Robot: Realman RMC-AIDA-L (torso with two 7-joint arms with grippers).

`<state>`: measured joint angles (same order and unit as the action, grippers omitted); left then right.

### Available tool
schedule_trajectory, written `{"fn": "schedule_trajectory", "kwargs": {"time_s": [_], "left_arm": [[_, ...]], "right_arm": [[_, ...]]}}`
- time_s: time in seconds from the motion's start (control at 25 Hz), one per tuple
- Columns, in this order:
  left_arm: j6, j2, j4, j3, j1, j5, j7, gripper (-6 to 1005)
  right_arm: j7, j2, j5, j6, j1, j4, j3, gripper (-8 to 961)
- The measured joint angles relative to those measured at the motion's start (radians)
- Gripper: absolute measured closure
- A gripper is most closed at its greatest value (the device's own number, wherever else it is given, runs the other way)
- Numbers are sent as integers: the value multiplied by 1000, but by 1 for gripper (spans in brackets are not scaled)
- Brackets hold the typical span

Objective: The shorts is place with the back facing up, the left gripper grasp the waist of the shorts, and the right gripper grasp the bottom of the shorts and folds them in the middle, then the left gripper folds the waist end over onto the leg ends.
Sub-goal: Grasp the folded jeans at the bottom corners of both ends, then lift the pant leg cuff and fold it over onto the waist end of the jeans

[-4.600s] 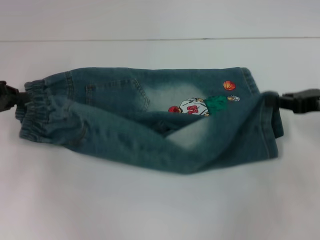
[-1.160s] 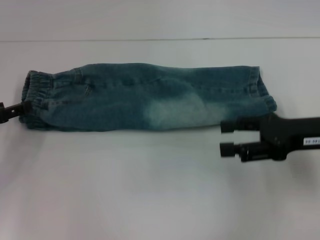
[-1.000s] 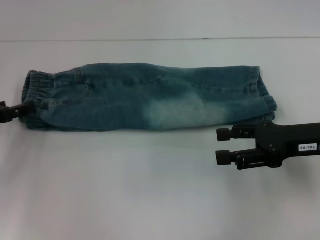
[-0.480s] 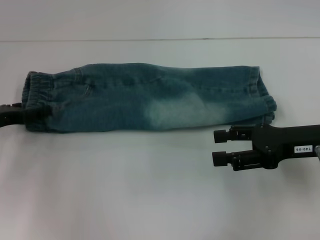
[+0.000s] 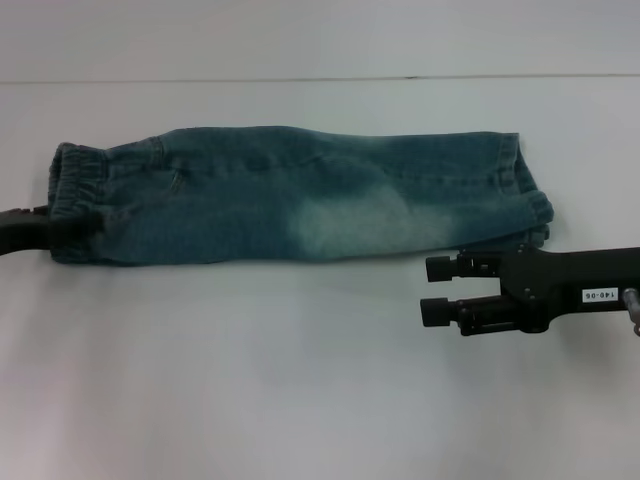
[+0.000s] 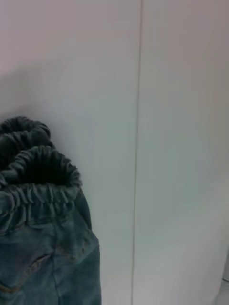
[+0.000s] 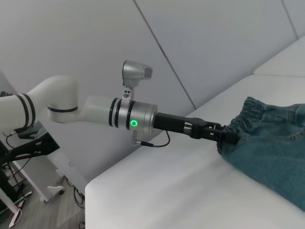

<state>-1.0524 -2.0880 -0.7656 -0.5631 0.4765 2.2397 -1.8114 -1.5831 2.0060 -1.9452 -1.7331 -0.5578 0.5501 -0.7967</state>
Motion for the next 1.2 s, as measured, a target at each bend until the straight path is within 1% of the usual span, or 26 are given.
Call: {"fn": "schedule_trajectory", "kwargs": {"time_s": [0.12, 0.36, 0.56, 0.8, 0.96, 1.12, 1.2], "left_arm": [[-10, 0, -4, 0, -2, -3, 3, 156], [-11, -4, -4, -7, -1, -4, 5, 381], [-12, -6, -4, -12, 4, -5, 7, 638], [-22, -6, -7, -14, 5, -5, 7, 863], [-44, -6, -14, -14, 7, -7, 7, 875], [-73, -18, -43, -11, 5, -10, 6, 887], [-87, -23, -59, -13, 2, -11, 3, 893]], "right_arm": [[0, 1, 0, 3, -1, -1, 3, 95], [-1, 1, 0, 4, -5, -1, 4, 95], [-1, 0, 0, 8, -7, -1, -1, 94], [-1, 0, 0, 9, -7, -1, -2, 96], [0, 0, 0, 10, -7, -1, -4, 99], [4, 0, -1, 10, -8, 3, -7, 101], [8, 0, -2, 16, -8, 7, -6, 167]]}}
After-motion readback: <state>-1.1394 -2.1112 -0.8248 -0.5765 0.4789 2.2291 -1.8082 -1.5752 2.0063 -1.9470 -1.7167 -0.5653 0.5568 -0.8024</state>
